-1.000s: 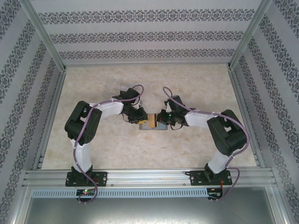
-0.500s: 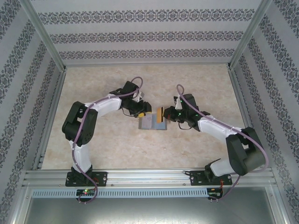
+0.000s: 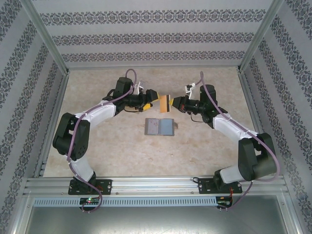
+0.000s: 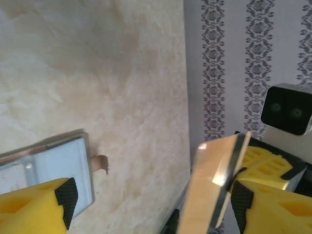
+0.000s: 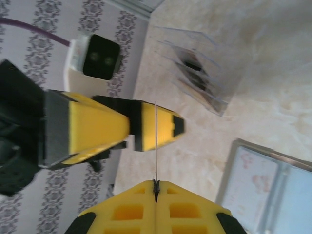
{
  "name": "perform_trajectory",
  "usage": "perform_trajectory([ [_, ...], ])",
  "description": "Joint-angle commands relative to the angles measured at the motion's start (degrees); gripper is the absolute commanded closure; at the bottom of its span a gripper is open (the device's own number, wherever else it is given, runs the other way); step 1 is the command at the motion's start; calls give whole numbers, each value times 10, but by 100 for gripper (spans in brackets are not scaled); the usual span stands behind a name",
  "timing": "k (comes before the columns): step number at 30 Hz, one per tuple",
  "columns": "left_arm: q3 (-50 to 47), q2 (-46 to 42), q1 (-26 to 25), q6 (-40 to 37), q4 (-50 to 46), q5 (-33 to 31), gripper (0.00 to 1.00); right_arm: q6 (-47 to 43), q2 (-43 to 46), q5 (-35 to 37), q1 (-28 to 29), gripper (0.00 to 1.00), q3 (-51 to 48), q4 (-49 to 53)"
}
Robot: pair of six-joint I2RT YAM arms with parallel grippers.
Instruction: Take the credit cards out of the card holder
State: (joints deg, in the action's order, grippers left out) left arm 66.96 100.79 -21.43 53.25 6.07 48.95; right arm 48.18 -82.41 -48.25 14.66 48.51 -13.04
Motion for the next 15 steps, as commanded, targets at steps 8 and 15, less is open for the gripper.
perform_trajectory([
  [8,-43,-3,-17,114,248,82,32,72,-10,-96,-9,100,23,-83],
  [15,-58,-21,-20,127,285,94,68,83,-19,-96,-10,100,21,-99],
])
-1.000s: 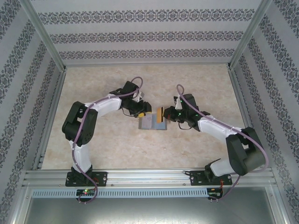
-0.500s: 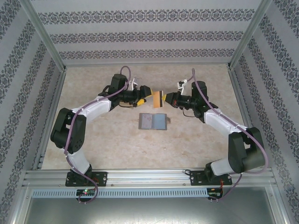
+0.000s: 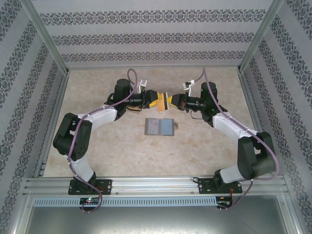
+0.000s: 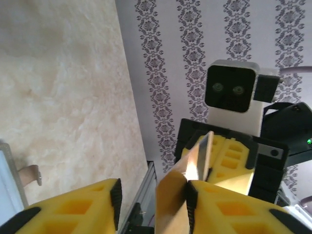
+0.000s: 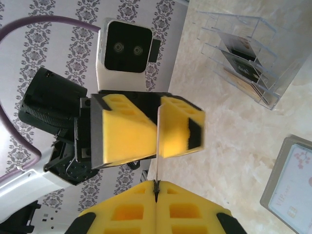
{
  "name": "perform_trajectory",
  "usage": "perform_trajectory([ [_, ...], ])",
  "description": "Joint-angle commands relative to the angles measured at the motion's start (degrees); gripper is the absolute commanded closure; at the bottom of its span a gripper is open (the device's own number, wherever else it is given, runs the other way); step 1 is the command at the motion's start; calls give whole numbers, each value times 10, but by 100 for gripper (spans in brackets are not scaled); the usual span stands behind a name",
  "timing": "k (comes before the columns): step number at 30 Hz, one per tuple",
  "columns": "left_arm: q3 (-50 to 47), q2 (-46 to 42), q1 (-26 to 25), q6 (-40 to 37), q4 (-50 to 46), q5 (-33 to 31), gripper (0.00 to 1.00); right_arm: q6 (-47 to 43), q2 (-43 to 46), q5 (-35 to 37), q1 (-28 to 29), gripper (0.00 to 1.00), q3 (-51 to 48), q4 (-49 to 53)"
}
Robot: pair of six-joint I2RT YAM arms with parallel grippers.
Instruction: Take the credit cards out of the card holder
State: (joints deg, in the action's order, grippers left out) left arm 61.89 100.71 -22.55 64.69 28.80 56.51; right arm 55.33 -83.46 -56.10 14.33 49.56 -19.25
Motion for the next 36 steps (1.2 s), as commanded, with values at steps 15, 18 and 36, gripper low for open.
perform_trajectory([
  [15,-48,-51,-10,88,142,-68,100,107,36,47,26,67,-40,-107],
  [18,-47,-50,-9,108,148,-79,100,115,44,69,38,69,-46,-113],
  [36,-59,-123,22,18,-84,-134,25,-69,20,173,77,100,0,26],
])
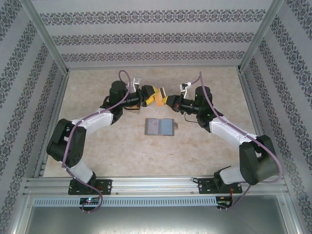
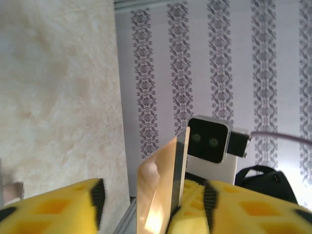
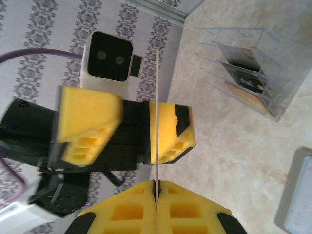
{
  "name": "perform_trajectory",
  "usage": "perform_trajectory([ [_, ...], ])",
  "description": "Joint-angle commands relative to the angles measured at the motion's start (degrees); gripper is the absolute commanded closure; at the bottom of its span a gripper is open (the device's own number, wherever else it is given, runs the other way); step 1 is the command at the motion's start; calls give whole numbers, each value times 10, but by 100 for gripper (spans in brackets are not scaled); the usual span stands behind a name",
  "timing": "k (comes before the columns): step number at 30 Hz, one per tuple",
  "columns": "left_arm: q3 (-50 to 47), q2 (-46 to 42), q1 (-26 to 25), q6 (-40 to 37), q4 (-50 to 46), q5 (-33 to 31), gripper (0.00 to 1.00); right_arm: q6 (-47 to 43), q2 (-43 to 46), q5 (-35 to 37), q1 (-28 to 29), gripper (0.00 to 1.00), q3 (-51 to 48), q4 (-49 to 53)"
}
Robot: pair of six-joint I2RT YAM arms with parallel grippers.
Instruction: Take the credit cards out of the card holder
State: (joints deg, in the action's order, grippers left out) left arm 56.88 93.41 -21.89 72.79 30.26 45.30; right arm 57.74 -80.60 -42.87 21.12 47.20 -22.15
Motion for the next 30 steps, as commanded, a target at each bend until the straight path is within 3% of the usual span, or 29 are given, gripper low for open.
perform_trajectory([
  [1,-10,-59,20,-76,-128,-25,20,-110,-13,50,12,100,28,66],
  [7,0,-126,71,-196,-358,-76,6,-253,-55,149,58,100,95,186],
  [9,22,-151,95,-254,-468,-121,2,-307,-77,186,82,100,132,228],
  [13,71,-187,139,-343,-637,-226,0,-397,-132,256,122,100,200,271],
  [16,99,-199,175,-386,-716,-255,1,-437,-184,277,132,100,255,287],
  [23,120,-224,226,-455,-793,-318,1,-581,-305,272,153,100,414,385],
  [30,103,-235,237,-456,-778,-297,0,-748,-391,283,174,100,546,495],
])
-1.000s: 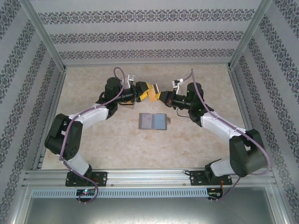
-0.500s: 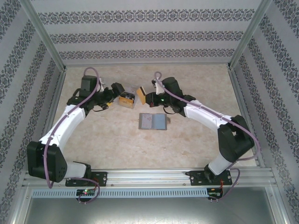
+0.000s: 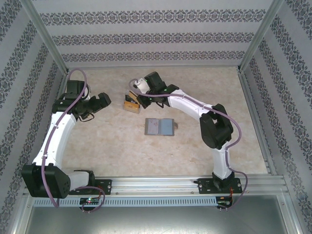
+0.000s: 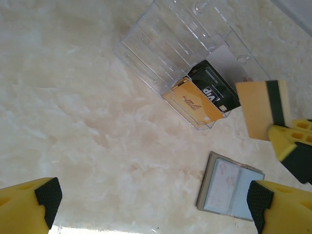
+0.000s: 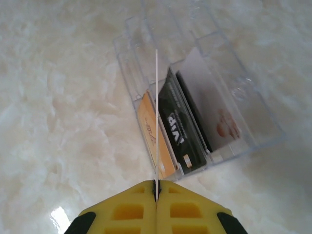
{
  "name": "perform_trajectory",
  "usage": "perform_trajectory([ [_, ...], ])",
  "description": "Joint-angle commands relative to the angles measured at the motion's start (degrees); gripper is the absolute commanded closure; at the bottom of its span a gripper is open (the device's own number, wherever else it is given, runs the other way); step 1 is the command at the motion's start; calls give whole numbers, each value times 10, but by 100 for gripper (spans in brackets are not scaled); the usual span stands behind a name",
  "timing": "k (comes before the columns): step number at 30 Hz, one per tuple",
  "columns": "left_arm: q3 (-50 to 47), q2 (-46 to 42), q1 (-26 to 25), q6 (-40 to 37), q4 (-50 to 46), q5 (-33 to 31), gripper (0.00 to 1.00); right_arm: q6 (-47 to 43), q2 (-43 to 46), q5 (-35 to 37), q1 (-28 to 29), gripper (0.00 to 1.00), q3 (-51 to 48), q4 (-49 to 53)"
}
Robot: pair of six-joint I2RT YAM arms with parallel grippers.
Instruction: Take the credit cards out of the card holder
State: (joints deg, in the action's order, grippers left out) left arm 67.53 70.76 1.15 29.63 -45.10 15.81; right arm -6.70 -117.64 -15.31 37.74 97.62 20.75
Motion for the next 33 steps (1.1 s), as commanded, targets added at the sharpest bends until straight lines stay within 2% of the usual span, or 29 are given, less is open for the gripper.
perform_trajectory([
  [1,-4,-7,8,-25,-22,2,1,-119,-29,2,8,100,55,73],
  [6,-5,-1,16,-23,-17,17,1,-174,-65,-25,7,100,101,98],
  [11,-9,4,19,-22,-10,24,1,-209,-100,-16,7,100,139,118],
  [16,-10,12,20,-24,-9,28,1,-228,-133,-21,9,100,186,151],
  [33,-14,23,22,-26,-2,42,0,-256,-181,5,10,100,228,170],
])
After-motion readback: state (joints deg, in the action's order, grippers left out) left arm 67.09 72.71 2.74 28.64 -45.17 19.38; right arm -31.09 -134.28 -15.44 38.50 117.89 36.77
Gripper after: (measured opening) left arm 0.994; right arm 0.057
